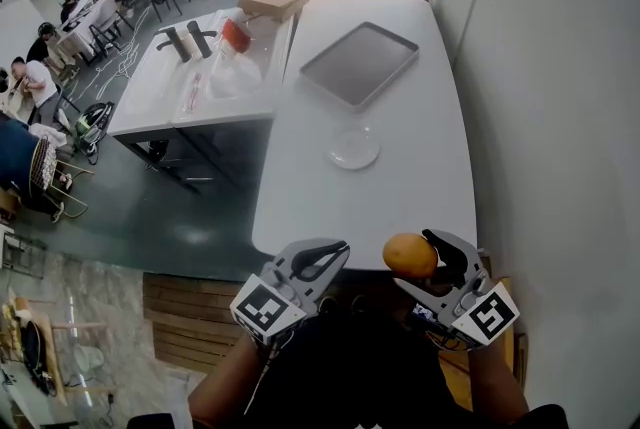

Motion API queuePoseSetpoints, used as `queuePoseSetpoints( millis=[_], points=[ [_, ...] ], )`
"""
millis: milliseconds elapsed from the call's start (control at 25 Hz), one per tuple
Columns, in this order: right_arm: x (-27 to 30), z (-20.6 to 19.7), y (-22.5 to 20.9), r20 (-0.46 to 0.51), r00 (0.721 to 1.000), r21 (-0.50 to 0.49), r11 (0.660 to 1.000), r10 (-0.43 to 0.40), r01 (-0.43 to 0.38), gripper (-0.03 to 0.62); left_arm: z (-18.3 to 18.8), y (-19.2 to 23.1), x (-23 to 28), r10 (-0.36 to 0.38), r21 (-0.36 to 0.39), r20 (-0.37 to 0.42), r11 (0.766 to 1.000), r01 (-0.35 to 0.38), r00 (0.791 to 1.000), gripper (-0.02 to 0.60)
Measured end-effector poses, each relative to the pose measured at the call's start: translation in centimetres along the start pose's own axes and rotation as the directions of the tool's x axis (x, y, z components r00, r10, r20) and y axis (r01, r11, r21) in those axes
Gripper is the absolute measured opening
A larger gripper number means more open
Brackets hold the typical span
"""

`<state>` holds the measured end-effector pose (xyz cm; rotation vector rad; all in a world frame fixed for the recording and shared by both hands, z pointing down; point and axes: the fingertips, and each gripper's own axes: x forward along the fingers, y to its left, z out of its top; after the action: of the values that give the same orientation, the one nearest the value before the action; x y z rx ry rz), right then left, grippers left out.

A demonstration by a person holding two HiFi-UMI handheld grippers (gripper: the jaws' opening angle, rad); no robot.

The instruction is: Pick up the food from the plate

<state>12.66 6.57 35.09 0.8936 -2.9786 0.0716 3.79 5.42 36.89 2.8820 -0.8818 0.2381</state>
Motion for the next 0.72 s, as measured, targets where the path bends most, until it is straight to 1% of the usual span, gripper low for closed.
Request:
queuePoseSetpoints(
  millis=[280,520,720],
  points=[
    [0.0,-0.2,-0.2,0.002,1.0,-0.001,1.0,0.005,-0.005,0.328,-0.3,0.1,0.0,0.012,-0.005,-0.008,1.0,-0.012,1.0,0.011],
    [-0.1,-1.0,-0.5,-0.002,1.0,0.004,1.0,-0.002,0.002,0.328,-0.8,0.3,0.2,0.016,0.009,-0.004,1.0,-0.016,1.0,0.011],
    [-0.4,-1.0,-1.2,0.004,1.0,0.005,1.0,-0.018,0.018,0.328,-0.7,0.6,-0.1,0.039,-0.03,0.005,0.999,-0.039,0.999,0.011]
  ],
)
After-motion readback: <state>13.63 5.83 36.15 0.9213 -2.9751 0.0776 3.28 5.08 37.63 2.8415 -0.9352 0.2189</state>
